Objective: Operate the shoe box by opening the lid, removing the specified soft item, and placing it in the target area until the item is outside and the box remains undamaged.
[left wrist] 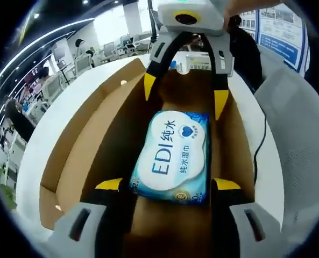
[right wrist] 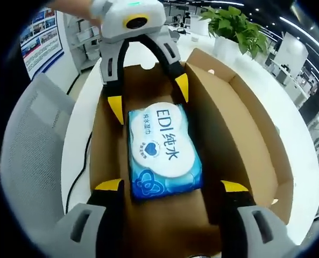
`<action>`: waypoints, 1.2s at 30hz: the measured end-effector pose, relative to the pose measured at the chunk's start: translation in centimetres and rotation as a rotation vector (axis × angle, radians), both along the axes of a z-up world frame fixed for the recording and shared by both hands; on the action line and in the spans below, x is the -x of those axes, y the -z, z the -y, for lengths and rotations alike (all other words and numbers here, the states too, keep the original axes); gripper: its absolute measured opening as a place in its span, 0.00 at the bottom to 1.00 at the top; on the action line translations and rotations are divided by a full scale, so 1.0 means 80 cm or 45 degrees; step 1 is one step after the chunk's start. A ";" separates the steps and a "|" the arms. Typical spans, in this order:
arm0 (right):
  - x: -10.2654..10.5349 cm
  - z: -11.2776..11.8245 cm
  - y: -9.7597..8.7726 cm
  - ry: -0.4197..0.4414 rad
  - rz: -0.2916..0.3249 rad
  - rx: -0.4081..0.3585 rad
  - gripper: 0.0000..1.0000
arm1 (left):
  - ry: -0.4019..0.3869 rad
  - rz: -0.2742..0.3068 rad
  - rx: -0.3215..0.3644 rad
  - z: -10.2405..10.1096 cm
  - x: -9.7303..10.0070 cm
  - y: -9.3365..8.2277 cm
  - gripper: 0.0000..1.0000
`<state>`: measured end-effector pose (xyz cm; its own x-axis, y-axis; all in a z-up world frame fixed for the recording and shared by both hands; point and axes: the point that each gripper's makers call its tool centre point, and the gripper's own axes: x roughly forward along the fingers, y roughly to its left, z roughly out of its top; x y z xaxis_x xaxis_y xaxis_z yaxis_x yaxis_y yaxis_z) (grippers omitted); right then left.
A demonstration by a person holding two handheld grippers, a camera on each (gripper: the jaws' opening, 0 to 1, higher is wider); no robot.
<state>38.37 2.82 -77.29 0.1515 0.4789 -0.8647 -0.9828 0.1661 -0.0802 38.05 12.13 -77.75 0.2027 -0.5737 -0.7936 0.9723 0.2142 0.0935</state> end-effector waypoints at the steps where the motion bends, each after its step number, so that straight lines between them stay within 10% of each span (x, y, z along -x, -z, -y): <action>1: 0.000 -0.001 0.002 0.003 -0.006 -0.001 0.74 | 0.005 0.007 0.000 0.000 0.000 0.001 0.69; 36: 0.002 -0.013 0.064 -0.055 -0.099 0.074 0.77 | 0.047 -0.133 -0.088 0.003 -0.004 0.052 0.78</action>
<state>38.20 3.89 -82.38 0.0635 0.4322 -0.8995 -0.9926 0.1207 -0.0121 38.36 11.93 -81.89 0.0966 -0.5225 -0.8472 0.9847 0.1743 0.0048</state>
